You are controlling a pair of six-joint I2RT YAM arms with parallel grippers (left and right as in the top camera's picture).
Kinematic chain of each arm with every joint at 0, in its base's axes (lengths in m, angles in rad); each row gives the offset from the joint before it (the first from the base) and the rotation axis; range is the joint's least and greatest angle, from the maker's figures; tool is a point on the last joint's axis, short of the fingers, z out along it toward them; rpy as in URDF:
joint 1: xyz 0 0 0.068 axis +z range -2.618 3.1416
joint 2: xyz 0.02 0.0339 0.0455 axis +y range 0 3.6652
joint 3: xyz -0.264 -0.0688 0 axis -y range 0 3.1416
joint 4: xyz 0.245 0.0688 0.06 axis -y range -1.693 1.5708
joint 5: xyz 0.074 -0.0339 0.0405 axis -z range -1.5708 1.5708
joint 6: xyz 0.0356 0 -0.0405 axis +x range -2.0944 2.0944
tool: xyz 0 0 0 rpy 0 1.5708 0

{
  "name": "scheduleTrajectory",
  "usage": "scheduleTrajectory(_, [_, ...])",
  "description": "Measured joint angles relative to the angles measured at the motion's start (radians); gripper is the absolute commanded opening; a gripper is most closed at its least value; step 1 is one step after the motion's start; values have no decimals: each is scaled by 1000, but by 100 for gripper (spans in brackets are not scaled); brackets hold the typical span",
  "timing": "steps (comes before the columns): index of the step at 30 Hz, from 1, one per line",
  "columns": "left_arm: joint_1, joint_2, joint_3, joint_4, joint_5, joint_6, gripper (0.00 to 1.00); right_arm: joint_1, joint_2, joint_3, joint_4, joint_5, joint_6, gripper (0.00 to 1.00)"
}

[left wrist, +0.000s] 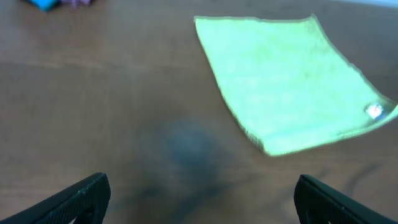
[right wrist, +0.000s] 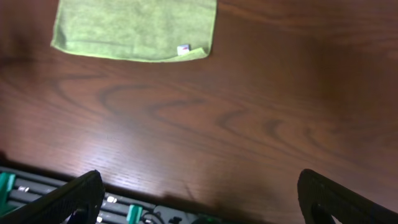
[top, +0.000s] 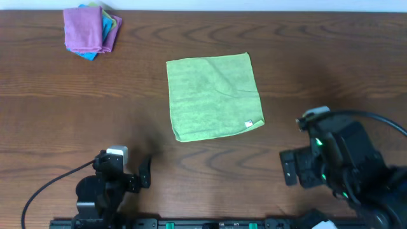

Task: Fold the cloth
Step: 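Release the cloth and retract the right gripper, then move both grippers to the near corners of the flat cloth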

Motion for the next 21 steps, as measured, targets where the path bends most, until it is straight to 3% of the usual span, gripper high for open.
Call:
scheduleTrajectory(13, [0, 0, 0, 406, 99, -45, 96, 0, -27, -7, -108, -61, 0, 99])
scheduleTrajectory(18, [0, 4, 0, 554, 245, -93, 100, 0, -35, -8, -101, -32, 0, 99])
scheduleTrajectory(21, [-6, 133, -1, 599, 291, -165, 100, 0, -80, -63, -25, 10, 0, 99])
